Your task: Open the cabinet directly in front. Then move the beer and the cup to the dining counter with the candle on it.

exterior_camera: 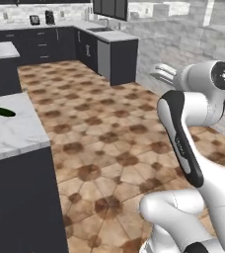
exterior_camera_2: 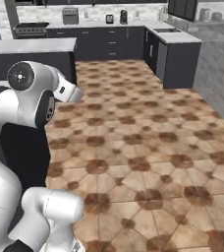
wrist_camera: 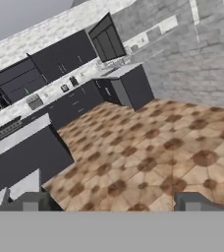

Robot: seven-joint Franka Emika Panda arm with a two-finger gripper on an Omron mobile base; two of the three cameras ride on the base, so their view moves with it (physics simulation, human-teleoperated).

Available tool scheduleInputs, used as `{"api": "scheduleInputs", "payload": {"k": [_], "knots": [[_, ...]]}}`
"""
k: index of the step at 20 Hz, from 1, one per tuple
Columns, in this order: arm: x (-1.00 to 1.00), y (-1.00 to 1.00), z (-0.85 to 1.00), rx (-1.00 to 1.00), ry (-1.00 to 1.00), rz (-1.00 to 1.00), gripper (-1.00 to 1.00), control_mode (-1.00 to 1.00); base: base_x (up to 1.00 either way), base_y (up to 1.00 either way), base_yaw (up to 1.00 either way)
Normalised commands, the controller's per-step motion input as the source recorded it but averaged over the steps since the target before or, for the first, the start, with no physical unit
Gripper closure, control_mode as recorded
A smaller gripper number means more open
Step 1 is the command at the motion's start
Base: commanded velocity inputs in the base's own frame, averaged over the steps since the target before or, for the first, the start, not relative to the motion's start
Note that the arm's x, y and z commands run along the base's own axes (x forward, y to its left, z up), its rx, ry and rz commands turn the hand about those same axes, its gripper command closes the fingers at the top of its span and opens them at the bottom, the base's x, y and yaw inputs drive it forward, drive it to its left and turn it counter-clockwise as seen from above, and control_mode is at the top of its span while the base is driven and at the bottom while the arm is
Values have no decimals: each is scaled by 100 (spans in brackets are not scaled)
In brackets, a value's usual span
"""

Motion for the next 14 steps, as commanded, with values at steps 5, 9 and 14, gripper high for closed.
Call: {"api": "scheduleInputs", "payload": {"k": [5,9,14], "knots": [[0,0,0,0,0,0,-100,100,100,34,-13],[0,0,0,0,0,0,-100,100,100,24,-2],[0,0,0,0,0,0,-100,100,100,1,0]]}}
